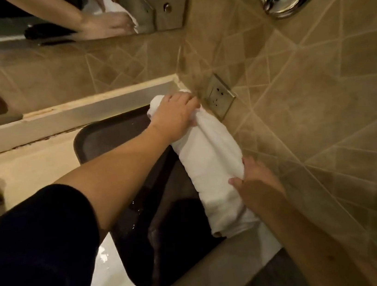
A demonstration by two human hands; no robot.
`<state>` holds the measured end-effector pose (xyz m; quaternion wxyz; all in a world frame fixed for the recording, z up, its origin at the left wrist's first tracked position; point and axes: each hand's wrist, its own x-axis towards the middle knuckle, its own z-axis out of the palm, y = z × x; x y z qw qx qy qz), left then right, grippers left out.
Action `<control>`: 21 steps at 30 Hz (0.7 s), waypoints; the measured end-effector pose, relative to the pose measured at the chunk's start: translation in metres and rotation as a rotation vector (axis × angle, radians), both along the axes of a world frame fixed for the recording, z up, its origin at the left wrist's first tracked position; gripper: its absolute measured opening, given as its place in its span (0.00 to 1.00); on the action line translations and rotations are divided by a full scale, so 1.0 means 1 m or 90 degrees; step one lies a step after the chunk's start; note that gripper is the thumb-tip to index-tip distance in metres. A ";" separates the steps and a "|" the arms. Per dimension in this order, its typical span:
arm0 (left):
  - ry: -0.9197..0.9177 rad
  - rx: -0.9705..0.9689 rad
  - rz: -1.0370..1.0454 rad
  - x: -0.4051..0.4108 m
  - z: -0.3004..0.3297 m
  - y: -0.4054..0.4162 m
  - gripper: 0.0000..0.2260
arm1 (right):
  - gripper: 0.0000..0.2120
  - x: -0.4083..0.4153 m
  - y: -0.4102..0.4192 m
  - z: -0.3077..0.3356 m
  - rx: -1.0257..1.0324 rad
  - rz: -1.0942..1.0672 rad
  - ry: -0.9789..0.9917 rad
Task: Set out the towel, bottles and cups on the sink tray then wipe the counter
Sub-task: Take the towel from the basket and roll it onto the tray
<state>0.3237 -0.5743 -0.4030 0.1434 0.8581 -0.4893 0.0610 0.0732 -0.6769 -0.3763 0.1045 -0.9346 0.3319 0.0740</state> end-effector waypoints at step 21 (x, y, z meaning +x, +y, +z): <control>0.448 -0.150 0.078 -0.003 -0.062 0.010 0.55 | 0.58 -0.013 0.021 -0.067 -0.184 0.348 0.151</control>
